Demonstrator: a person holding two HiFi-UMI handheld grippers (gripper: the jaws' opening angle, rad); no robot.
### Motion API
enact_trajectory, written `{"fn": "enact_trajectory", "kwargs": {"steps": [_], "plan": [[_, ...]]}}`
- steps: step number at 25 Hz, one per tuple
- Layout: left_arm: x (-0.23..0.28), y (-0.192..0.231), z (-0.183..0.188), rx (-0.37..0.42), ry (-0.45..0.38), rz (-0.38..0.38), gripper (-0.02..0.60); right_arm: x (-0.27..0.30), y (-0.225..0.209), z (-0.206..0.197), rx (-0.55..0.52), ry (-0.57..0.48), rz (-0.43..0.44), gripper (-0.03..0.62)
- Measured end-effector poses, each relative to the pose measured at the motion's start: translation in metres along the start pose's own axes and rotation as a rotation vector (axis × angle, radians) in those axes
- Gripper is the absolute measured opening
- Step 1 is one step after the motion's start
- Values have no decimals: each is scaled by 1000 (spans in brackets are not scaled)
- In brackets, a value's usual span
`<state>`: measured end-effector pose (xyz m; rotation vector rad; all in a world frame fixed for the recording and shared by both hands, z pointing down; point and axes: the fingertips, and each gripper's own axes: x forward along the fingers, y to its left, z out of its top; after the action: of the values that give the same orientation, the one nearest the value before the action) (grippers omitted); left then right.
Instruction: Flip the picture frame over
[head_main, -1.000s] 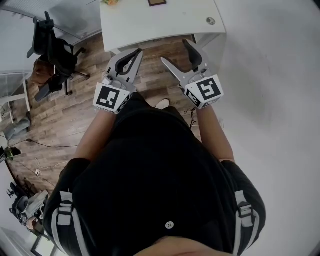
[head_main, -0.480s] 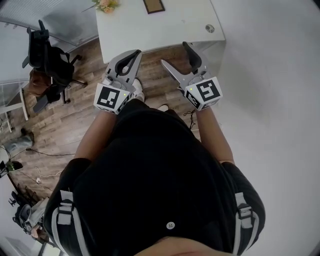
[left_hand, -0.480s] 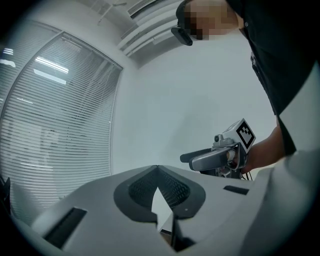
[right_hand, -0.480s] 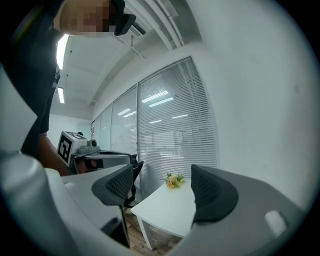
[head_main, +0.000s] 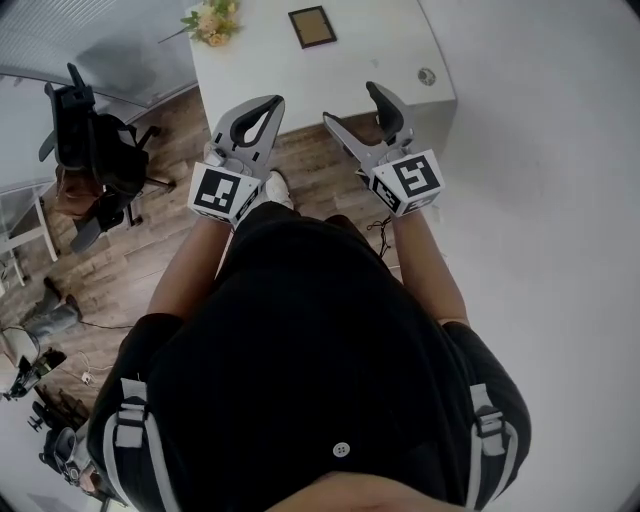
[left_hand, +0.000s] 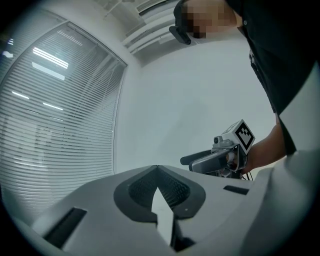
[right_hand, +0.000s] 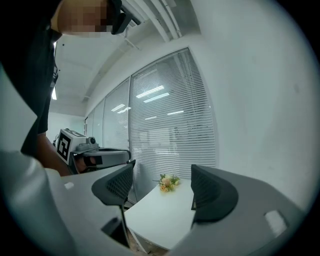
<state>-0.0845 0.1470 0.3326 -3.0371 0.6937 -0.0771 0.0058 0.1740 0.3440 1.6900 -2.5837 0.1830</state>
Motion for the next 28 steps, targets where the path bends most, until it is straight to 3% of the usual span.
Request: {"fn": "enact_trajectory", "kwargs": {"steps": [5, 8, 16, 28], "plan": [[5, 40, -5, -12, 38, -14, 5, 39, -3, 4, 1, 16, -21, 360], [8, 62, -5, -17, -2, -35, 5, 59, -4, 4, -1, 28, -41, 360], [9, 103, -13, -32, 5, -64, 5, 98, -3, -2, 12, 58, -77, 360], [36, 135, -21, -33, -11, -26, 5, 138, -38, -1, 11, 67, -46, 360]]}}
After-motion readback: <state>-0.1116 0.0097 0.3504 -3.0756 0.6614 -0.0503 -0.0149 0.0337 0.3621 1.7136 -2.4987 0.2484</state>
